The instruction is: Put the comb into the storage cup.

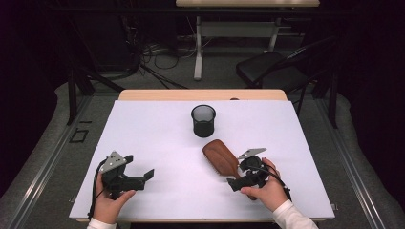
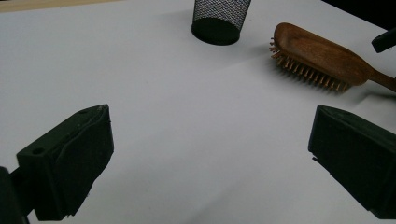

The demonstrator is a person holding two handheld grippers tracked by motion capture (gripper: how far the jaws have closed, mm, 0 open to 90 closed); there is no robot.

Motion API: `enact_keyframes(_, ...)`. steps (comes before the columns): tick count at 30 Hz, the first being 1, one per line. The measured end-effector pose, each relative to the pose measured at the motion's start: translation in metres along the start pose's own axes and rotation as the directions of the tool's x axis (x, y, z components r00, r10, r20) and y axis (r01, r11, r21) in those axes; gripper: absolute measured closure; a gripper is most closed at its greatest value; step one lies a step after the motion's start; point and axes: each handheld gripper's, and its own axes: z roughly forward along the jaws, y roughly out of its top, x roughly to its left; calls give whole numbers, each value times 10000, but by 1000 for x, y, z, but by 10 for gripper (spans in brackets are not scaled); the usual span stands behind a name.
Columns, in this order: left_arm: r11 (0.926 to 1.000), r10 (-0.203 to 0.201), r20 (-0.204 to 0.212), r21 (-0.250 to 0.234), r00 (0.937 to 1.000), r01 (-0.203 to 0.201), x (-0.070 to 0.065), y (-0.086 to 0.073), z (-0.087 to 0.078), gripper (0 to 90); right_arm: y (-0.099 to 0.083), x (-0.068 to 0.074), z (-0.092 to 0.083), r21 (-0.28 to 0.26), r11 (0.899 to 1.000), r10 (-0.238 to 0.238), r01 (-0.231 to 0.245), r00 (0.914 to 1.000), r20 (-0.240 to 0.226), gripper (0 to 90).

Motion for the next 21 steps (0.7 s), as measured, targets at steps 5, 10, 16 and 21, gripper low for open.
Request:
enact_keyframes(5,10000,10,2,4,10000,-10,0,0,0,4,0,0,8,165,9998,93,-92,9999,-85,0)
enact_keyframes(10,10000,-31,-18,-4,10000,31,0,0,0,4,-1,0,16,302,9995,42,-40,10000,-73,0)
enact_keyframes(16,10000,-26,-21,5,10000,26,0,0,0,4,-3,-1,21,307,9995,23,-24,10000,10,17)
enact_keyframes(21,10000,12,-6,7,10000,-12,0,0,0,4,-4,-2,22,260,9997,2,-3,10000,49,39)
